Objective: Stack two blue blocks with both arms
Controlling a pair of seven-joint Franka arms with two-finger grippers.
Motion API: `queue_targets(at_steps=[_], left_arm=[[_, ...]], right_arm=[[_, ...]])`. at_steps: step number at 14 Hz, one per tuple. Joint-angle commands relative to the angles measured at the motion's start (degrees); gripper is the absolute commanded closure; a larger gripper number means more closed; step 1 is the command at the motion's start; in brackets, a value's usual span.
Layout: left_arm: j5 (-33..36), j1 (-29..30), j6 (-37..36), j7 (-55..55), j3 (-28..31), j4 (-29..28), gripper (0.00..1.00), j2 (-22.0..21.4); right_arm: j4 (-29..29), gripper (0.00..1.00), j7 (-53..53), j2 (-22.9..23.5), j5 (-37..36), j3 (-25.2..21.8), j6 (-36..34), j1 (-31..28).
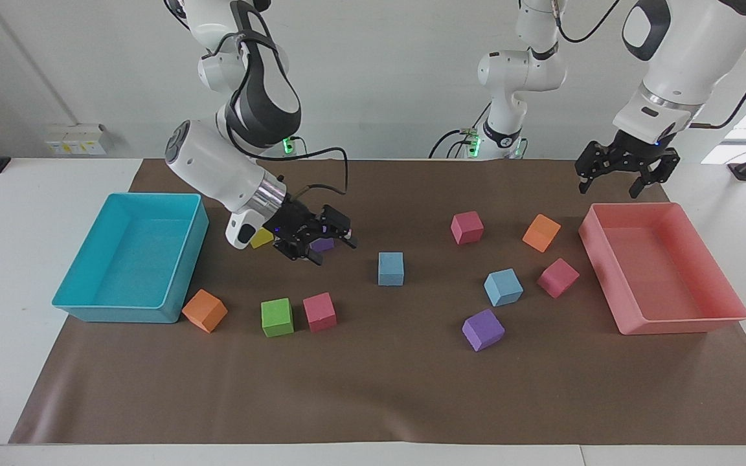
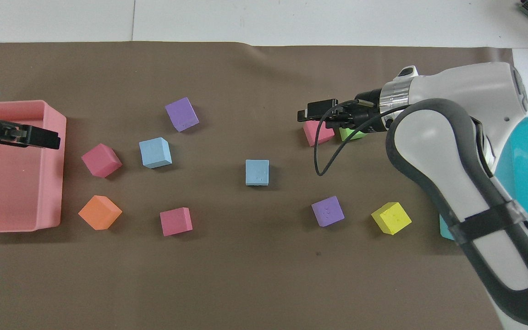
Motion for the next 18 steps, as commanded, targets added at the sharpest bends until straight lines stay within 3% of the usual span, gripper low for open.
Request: queue_targets(at_steps=[1, 5, 8, 12, 15, 18], left_arm=[[-0.48, -2.27, 6.12, -4.01, 0.7, -2.45, 0.0, 1.6], [-0.48, -2.89, 11.49, -6.47, 0.61, -2.72, 0.0, 7.39], [-0.48, -5.16, 17.46, -11.3, 0.61, -6.13, 0.0, 11.0], [-0.48, -8.95, 28.01, -16.67, 0.7, -11.76, 0.0, 14.17], [-0.48, -9.04, 30.13, -16.94, 0.61, -12.73, 0.0, 16.45], [-0.48, -9.04, 30.84, -18.17, 0.61, -14.57, 0.0, 15.93]], right_arm=[[-5.21, 0.24, -10.51, -1.1, 8.75, 0.83, 0.59, -1.13], [-7.41, 0.59, -19.76, 1.53, 17.55, 0.83, 0.59, -0.95], [-11.35, 0.98, -26.36, 2.33, 23.36, 0.83, 0.85, -0.16], [-15.93, 1.0, -26.63, 1.89, 23.55, 0.83, -0.2, -0.25], [-17.51, 1.0, -26.37, 2.07, 23.55, 0.83, -0.38, -0.51], [-18.49, 1.0, -25.32, 2.16, 24.95, 0.75, 0.5, 1.07]])
